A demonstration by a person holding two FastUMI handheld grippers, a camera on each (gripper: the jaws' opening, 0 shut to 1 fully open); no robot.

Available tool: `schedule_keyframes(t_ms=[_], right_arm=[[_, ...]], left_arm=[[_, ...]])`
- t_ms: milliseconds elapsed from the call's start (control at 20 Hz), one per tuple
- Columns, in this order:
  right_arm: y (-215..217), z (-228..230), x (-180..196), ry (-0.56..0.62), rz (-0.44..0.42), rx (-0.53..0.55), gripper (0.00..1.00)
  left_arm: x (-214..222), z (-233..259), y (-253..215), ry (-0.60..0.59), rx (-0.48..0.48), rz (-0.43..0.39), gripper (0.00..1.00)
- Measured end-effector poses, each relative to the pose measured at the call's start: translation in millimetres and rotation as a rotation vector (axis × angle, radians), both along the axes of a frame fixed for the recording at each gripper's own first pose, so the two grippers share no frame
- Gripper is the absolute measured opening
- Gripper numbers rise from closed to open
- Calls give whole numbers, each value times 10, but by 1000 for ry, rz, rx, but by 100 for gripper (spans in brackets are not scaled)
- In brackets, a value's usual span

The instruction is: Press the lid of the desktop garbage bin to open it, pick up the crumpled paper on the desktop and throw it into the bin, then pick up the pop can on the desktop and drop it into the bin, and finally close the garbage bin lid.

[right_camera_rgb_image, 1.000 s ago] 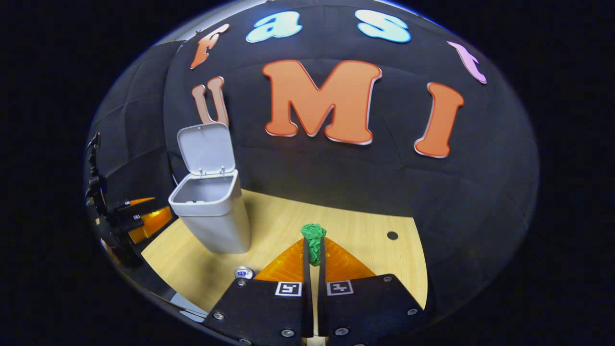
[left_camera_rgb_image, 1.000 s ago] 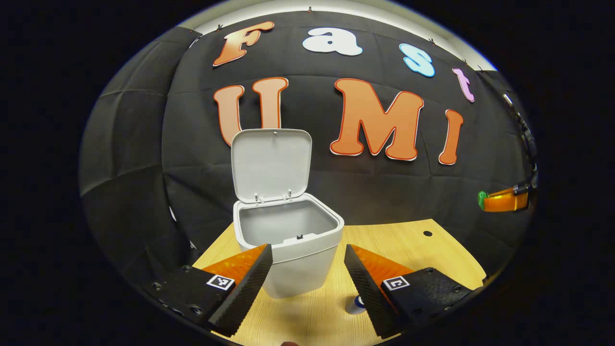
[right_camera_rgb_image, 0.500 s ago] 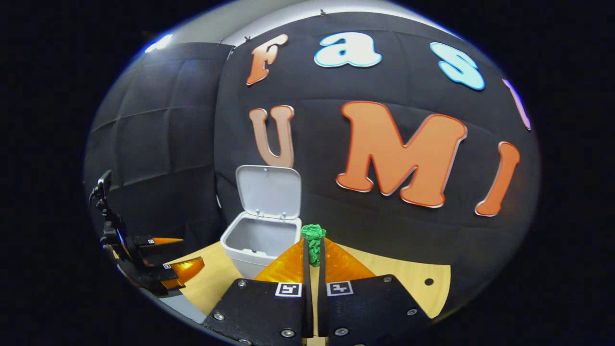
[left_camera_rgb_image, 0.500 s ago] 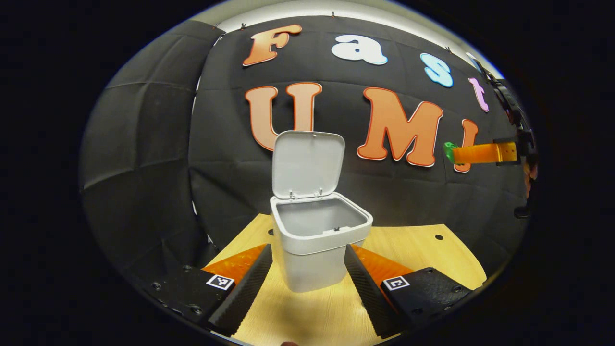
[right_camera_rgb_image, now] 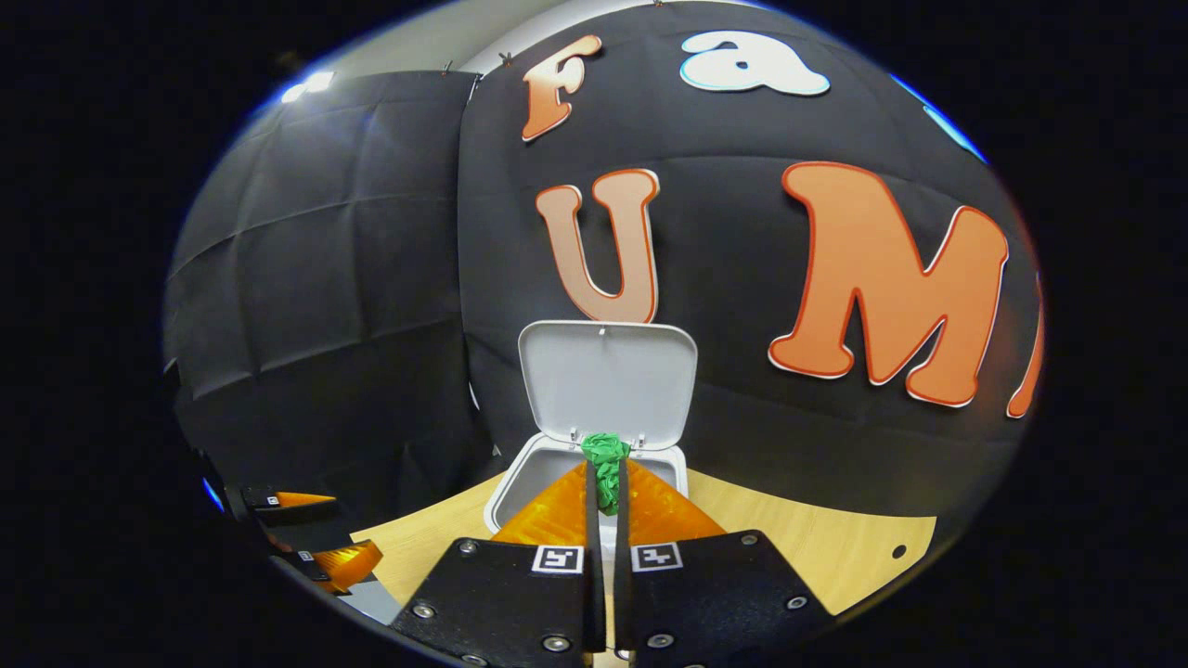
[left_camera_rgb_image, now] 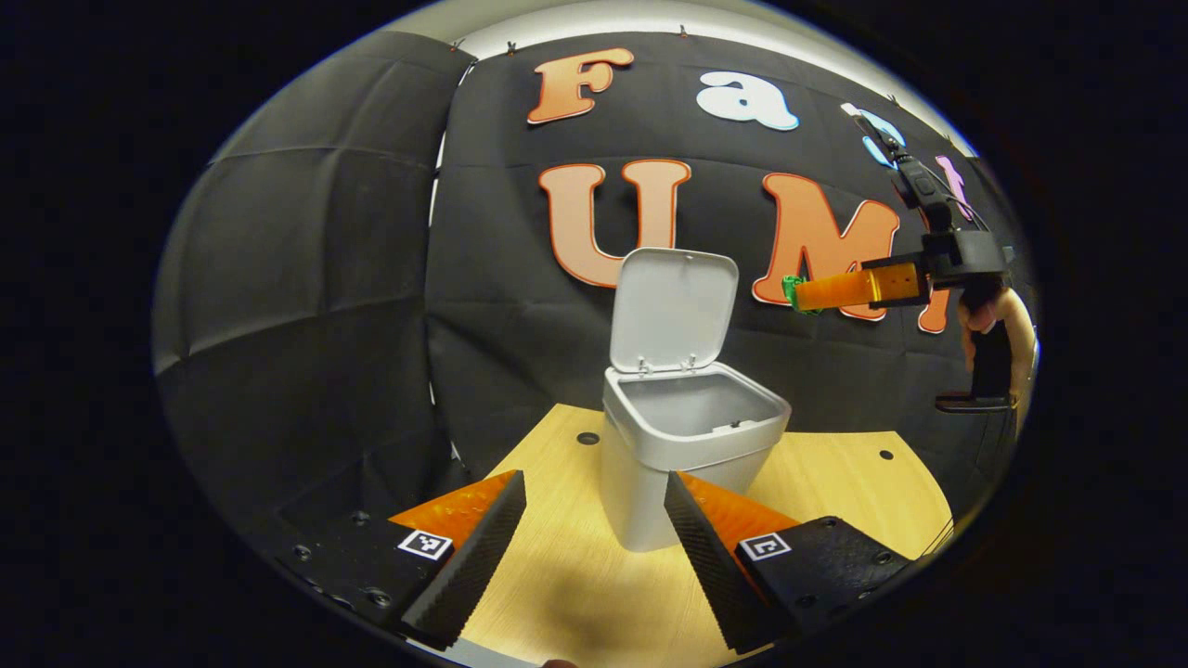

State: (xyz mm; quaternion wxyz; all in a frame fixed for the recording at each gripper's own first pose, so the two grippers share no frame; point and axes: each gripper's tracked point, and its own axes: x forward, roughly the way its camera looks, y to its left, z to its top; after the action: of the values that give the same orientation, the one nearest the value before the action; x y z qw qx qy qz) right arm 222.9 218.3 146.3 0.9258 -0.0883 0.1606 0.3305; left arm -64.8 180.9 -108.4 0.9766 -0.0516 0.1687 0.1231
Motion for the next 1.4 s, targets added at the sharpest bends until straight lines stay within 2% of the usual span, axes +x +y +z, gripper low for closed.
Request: schedule_keyframes(t_ms=[450, 550, 750, 1100, 1400], right_arm=[[418, -496, 486, 63, -66, 0, 5], [428, -528, 538, 55, -88, 1, 12], [427, -597, 515, 56, -95, -12, 97], [236, -377, 419, 30, -101, 7, 98], [-341, 34, 232, -32, -149, 65, 98]], left_arm=[[-282, -226, 585, 55, 10, 86, 96], [-286, -226, 631, 58, 13, 93, 96], [-233, -165, 625, 52, 20, 87, 96], [-185, -88, 406, 27, 10, 62, 96], [-34, 25, 37, 3, 9, 4, 96]])
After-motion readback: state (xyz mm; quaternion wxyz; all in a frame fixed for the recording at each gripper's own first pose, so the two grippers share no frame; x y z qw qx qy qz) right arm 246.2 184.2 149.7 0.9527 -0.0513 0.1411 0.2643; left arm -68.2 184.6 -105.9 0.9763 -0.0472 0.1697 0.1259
